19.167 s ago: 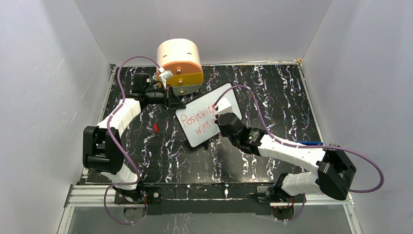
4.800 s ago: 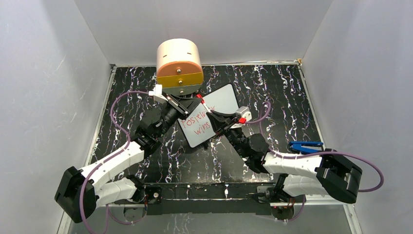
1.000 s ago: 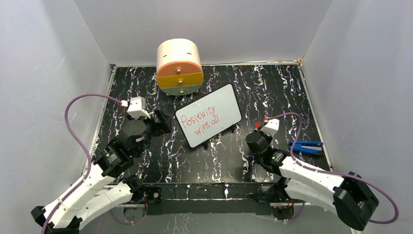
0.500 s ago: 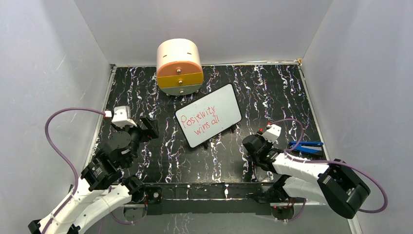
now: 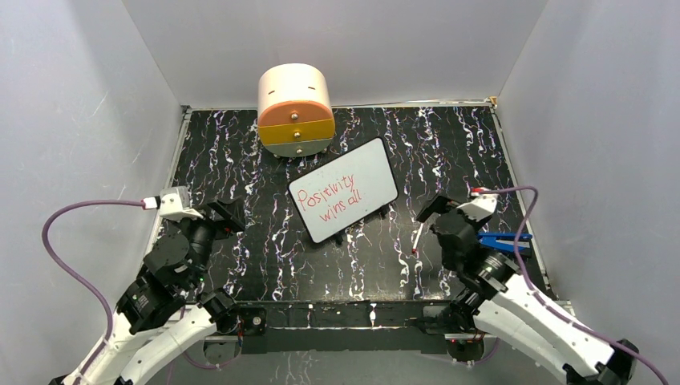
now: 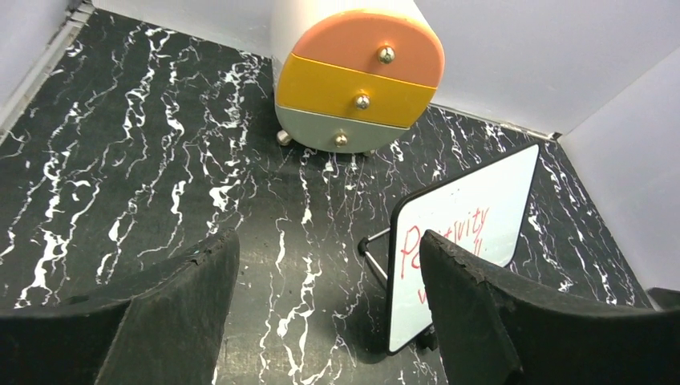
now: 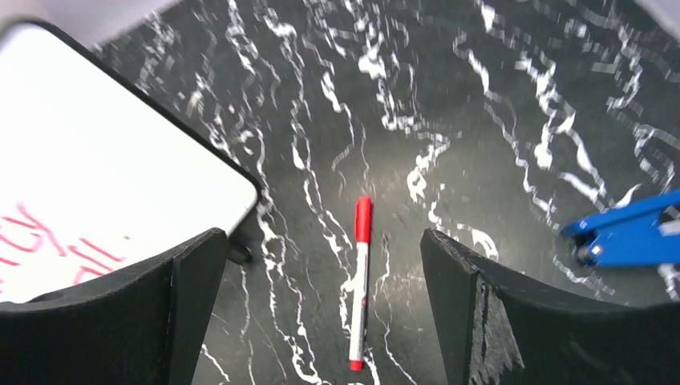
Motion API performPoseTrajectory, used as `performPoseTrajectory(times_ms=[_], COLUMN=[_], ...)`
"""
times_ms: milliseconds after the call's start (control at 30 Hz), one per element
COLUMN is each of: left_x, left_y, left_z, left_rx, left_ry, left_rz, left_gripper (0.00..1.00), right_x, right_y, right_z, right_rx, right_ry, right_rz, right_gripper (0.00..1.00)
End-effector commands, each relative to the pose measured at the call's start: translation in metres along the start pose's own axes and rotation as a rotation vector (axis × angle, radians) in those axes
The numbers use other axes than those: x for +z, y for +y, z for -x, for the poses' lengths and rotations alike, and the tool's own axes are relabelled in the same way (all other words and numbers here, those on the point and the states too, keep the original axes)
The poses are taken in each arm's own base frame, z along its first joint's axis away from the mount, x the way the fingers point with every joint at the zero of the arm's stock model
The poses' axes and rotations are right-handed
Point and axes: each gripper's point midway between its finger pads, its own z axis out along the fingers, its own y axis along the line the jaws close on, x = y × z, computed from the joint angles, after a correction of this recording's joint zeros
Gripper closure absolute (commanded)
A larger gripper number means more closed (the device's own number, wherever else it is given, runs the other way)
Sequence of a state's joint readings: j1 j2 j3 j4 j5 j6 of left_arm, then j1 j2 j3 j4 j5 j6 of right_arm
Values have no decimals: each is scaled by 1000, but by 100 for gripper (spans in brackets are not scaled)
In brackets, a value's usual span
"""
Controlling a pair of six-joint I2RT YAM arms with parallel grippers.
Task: Write a sentence on the whiteboard
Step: Reset both arms
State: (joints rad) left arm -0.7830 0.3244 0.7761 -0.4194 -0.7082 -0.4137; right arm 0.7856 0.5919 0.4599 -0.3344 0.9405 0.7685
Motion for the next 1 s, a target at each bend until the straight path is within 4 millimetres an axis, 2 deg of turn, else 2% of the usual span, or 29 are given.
performPoseTrajectory(times_ms=[0,233,367,533,967], left_x=[-8,-21,-24,-23,-22], left_y=[14,27,28,27,27], left_z=[24,43,43,42,43], left_rx=[5,-14,-24,-31,-69], left_ry=[-78,-135,-144,-141,-153], left_rz=[52,69,62,57,70], left_gripper=[21,21,22,22,22], right_x=[-23,-63,-80,-83,-80], right_y=[-9,-26,-24,-36,-31], right_z=[57,112,135,138,132], right_rx=[-92,-38,-35,-14,-44], right_ry=[-94,-142,-195,-234,-216], right_rz=[-6,17,106,95,107], right_gripper=[1,1,1,1,1])
